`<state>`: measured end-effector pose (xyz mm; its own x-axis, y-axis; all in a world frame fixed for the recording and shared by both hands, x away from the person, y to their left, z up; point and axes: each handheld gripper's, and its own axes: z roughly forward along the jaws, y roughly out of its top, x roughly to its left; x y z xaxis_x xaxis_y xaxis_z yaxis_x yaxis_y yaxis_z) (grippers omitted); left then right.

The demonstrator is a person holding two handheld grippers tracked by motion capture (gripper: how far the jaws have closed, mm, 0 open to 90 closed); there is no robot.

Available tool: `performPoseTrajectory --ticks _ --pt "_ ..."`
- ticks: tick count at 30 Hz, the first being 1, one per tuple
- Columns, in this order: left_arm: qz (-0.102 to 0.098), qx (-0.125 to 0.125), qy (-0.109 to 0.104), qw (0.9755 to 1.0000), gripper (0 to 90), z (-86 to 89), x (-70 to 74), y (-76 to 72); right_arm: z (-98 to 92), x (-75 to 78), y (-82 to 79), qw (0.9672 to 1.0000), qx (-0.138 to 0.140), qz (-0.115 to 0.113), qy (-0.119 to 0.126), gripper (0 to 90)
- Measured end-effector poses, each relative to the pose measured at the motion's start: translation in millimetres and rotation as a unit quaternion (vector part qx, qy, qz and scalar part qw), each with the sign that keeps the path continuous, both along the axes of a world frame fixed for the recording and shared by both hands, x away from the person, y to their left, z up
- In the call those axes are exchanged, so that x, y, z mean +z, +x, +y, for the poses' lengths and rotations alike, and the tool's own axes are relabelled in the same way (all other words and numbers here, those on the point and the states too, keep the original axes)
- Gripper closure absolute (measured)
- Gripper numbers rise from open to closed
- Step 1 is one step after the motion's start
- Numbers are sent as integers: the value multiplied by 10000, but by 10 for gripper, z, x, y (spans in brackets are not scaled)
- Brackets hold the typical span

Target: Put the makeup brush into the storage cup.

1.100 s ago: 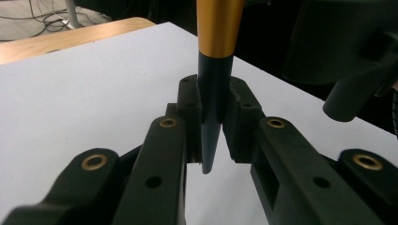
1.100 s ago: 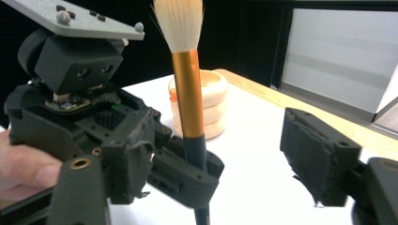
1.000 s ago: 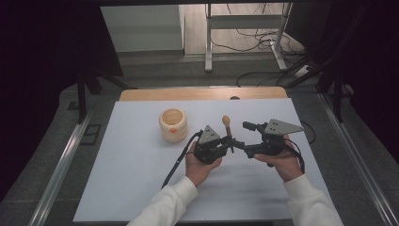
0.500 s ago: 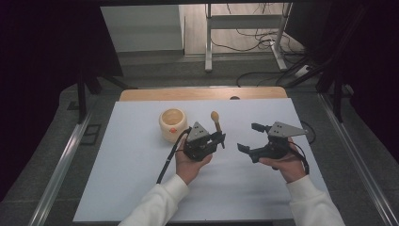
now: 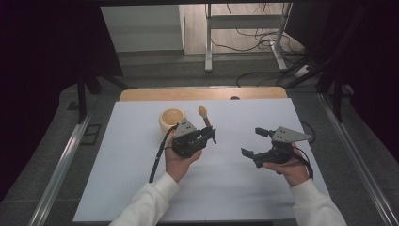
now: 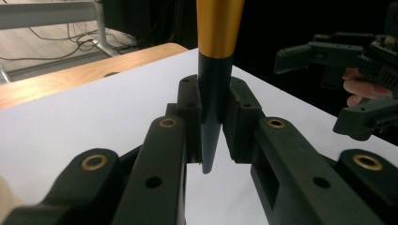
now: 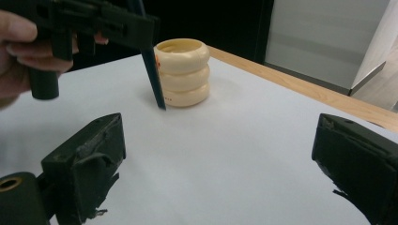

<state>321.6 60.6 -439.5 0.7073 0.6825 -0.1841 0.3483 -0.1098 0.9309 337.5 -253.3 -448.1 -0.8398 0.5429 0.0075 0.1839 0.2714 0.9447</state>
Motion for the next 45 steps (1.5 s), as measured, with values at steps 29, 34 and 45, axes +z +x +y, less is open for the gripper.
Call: performPoseTrajectory --ticks 29,34,45 --pt "-113 205 -78 9997 785 314 116 -2 -151 -78 -38 9999 -83 59 -10 40" --pt "-130 239 -86 9996 785 344 140 6 -153 -85 -39 9999 -74 72 -14 41" --pt "-195 320 -101 9992 785 476 242 35 -176 -109 -43 9999 -114 105 16 45"
